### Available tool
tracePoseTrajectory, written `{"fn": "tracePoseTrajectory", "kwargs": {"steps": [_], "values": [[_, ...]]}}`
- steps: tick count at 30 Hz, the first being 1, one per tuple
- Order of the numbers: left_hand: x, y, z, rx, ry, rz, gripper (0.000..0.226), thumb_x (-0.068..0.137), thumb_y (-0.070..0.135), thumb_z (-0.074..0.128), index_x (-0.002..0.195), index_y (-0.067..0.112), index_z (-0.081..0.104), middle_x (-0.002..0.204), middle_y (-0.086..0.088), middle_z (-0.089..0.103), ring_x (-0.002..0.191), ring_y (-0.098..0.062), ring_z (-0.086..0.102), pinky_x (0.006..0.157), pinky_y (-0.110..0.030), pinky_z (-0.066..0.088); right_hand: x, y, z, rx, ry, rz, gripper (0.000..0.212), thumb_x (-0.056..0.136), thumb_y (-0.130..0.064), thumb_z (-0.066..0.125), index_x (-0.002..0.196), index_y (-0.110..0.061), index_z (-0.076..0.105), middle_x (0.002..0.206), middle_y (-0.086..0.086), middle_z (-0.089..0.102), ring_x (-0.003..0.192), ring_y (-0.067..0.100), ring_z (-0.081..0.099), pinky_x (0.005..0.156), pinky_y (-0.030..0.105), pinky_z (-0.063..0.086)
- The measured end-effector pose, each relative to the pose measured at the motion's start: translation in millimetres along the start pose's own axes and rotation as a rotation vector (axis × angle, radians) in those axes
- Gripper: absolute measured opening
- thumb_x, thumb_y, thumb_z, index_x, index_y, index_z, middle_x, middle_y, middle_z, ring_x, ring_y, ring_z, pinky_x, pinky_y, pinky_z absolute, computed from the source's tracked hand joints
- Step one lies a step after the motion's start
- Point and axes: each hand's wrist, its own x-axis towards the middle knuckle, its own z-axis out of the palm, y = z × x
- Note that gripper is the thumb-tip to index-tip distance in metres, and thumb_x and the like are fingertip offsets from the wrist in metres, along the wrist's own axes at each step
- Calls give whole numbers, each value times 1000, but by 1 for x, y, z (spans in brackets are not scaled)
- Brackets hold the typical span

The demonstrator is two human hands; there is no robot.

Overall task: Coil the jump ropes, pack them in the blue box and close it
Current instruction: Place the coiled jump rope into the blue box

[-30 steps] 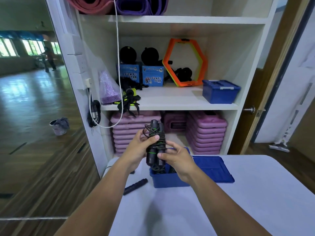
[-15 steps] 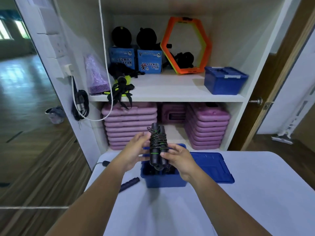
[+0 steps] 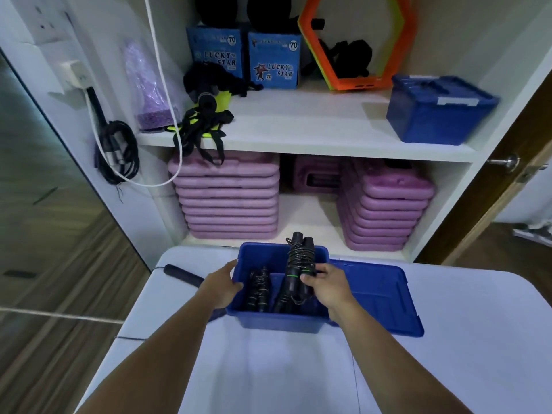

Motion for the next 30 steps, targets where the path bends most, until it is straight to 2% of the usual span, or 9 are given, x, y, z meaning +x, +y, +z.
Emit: {"fn": "tracePoseTrajectory", "kwargs": {"steps": [3, 5, 7, 10, 16, 19, 22, 30], "values": [[13, -12, 16, 19, 38, 3, 69, 94, 19, 57, 154, 35, 28, 108, -6, 72, 102, -30, 65, 89, -38, 51, 14, 10, 0, -101, 48, 19, 20, 80, -10, 79, 89, -21, 64, 90, 3, 72, 87, 23, 70, 87, 42, 57], [15, -14, 20, 24, 95, 10, 68, 93, 14, 54, 153, 36, 30, 99, -5, 72, 93, -28, 64, 80, -36, 52, 19, 14, -1, -185, 78, 15, 20, 80, -15, 78, 96, -18, 66, 94, 5, 73, 87, 24, 69, 81, 37, 56], [16, -14, 23, 28, 123, 22, 67, 93, 13, 52, 153, 37, 31, 96, -5, 71, 89, -28, 63, 76, -34, 51, 22, 15, -1, -328, 103, 5, 19, 82, -18, 75, 98, -17, 64, 96, 6, 73, 88, 25, 68, 75, 34, 54], [15, -15, 24, 34, 130, 44, 69, 93, 12, 52, 153, 39, 31, 90, -2, 68, 81, -25, 60, 70, -32, 49, 23, 15, 4, -578, 136, -8, 22, 83, -19, 68, 103, -14, 60, 103, 10, 69, 95, 32, 65, 77, 37, 55], [15, -15, 26, 25, 141, 57, 68, 95, 12, 49, 153, 42, 29, 93, -4, 67, 78, -24, 58, 69, -31, 47, 20, 11, 27, -964, 110, 10, 43, 90, -8, 58, 131, -4, 45, 125, 17, 60, 114, 37, 60, 85, 41, 52], [17, -19, 27, 26, 138, 53, 68, 95, 13, 49, 153, 41, 28, 98, -7, 70, 80, -25, 60, 70, -32, 50, 22, 12, 38, -1009, 84, 61, 57, 90, -4, 60, 139, -3, 30, 138, 19, 48, 124, 36, 54, 94, 43, 49], [18, -20, 27, 31, 136, 53, 67, 96, 14, 50, 154, 41, 27, 106, -9, 70, 81, -24, 57, 71, -32, 50, 20, 13, 45, -976, 50, 136, 61, 88, -1, 62, 137, -4, 25, 142, 18, 39, 127, 34, 51, 95, 41, 49], [22, -22, 28, 59, 126, 67, 68, 97, 15, 49, 155, 41, 23, 109, -11, 69, 83, -26, 59, 71, -34, 52, 27, 14, 45, -995, -26, 254, 64, 88, -4, 65, 140, 1, 28, 140, 17, 50, 127, 33, 53, 96, 40, 49]]}}
